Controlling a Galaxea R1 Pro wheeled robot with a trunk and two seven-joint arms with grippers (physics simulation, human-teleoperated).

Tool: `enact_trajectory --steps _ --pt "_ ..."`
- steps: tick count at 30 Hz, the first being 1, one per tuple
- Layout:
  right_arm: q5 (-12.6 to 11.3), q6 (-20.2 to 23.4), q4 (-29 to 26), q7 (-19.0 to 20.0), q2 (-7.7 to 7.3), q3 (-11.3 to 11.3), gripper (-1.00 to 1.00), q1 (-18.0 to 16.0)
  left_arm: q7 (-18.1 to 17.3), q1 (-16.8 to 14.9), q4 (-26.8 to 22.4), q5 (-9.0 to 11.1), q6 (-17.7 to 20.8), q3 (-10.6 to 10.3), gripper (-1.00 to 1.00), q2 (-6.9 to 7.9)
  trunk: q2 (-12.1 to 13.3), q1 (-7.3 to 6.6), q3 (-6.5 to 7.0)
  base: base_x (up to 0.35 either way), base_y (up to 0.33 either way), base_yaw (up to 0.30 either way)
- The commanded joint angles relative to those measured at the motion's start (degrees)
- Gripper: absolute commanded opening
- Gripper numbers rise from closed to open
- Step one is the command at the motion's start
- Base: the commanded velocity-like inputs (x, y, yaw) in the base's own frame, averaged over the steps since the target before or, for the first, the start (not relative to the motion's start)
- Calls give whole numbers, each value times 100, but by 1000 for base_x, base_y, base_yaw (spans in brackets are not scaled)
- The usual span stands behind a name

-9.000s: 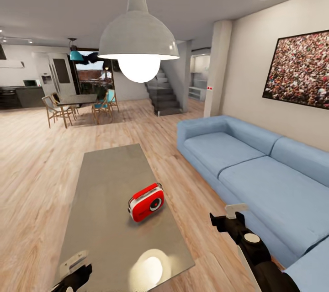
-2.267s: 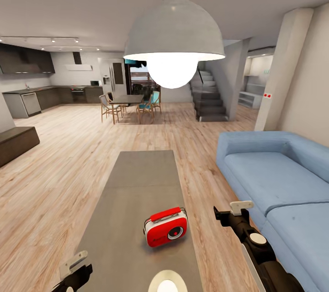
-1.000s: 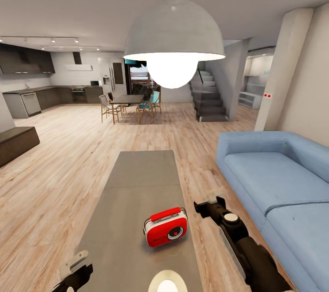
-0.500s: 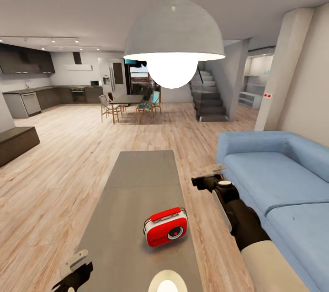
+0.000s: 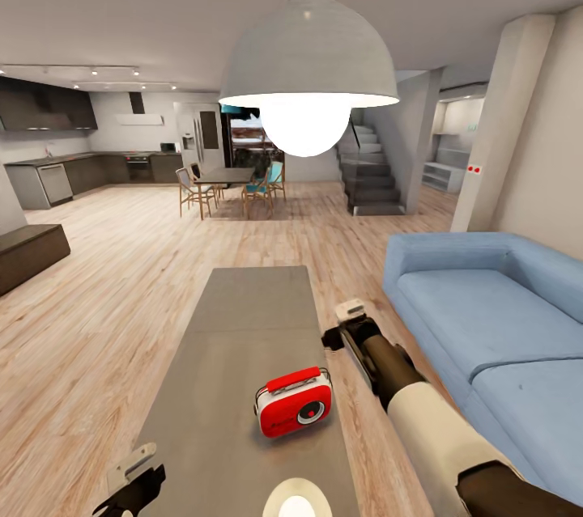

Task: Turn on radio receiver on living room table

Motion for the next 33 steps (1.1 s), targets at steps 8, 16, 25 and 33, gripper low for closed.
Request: enact_trajectory --steps 8,16,25,33 --pt "21 -37 -7 208 116 -297 100 -119 0 -1 8 0 -172 0 100 -7 0 0 0 0 0 0" --pt "19 572 81 522 175 -185 100 -249 0 0 8 0 -189 0 100 -13 0 0 0 0 0 0" --pt "25 608 149 579 175 -147 100 -285 0 0 8 0 -190 0 100 -9 0 0 0 0 0 0" --pt "44 624 145 1220 175 64 100 -286 0 0 8 0 -190 0 100 -9 0 0 0 0 0 0"
